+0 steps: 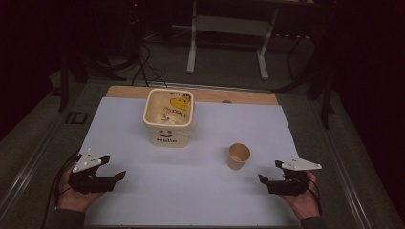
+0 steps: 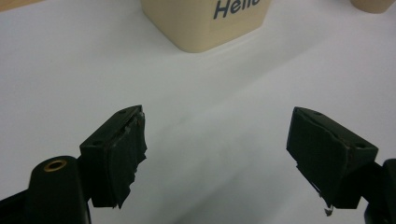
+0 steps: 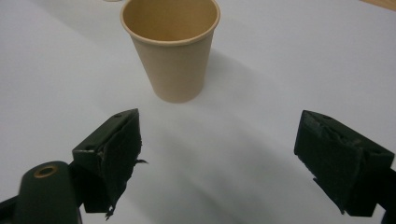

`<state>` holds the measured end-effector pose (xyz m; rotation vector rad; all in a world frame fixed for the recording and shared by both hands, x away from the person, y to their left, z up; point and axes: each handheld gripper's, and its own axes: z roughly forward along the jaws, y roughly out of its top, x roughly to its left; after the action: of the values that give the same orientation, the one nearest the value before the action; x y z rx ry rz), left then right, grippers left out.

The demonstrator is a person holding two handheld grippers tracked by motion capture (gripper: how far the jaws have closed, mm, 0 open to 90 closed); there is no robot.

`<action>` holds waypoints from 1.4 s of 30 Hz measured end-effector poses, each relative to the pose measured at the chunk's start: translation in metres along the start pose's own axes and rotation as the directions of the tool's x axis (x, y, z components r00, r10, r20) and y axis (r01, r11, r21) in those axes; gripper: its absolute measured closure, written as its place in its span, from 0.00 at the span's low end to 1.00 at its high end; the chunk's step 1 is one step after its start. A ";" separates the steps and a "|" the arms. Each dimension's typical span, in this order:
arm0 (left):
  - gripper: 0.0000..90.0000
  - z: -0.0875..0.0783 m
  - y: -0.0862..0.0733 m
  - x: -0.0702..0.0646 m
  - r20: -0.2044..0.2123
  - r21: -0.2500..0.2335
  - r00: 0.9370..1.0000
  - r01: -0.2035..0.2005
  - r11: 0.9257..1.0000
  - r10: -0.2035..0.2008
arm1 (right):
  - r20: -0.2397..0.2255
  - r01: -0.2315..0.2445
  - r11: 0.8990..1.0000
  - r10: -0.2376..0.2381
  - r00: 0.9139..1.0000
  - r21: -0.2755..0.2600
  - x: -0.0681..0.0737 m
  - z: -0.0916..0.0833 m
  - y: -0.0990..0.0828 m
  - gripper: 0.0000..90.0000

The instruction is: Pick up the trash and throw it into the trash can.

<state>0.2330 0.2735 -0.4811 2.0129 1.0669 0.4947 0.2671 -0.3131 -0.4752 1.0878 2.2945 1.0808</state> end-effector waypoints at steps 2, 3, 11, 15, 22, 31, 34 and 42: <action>0.22 0.000 0.001 -0.001 -0.001 0.000 1.000 -0.001 1.000 0.001 | -0.002 0.002 1.000 -0.002 1.000 0.004 0.001 0.000 0.000 0.17; 0.22 0.001 0.001 -0.001 -0.002 0.001 1.000 -0.003 1.000 0.003 | -0.003 0.002 1.000 -0.002 1.000 0.006 0.001 0.000 0.000 0.17; 0.23 0.000 0.000 -0.002 -0.002 0.006 1.000 -0.009 1.000 0.009 | -0.002 -0.011 1.000 0.010 1.000 -0.002 0.000 -0.002 0.004 0.17; 0.24 0.001 0.001 -0.003 -0.002 0.006 1.000 -0.011 1.000 0.011 | -0.014 -0.002 1.000 0.002 1.000 0.009 -0.002 -0.002 0.008 0.18; 0.24 0.002 0.001 -0.004 0.003 0.016 1.000 -0.017 1.000 0.017 | -0.039 0.041 0.998 -0.040 0.998 0.040 0.000 0.001 0.025 0.18; 0.24 0.002 0.001 -0.005 0.006 0.023 1.000 -0.023 0.999 0.023 | -0.059 0.107 0.991 -0.102 0.993 0.077 -0.001 0.003 0.055 0.18; 0.25 0.001 0.001 -0.005 0.007 0.023 1.000 -0.025 0.999 0.025 | -0.071 0.118 0.989 -0.112 0.991 0.086 -0.004 0.004 0.063 0.18; 0.25 0.002 0.001 -0.006 0.012 0.028 1.000 -0.029 0.999 0.028 | -0.088 0.149 0.979 -0.138 0.987 0.142 -0.010 0.010 0.081 0.16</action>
<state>0.2318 0.2674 -0.4817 2.0557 1.0446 0.4847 0.3187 -0.2829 -0.4182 0.9302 2.5060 0.9247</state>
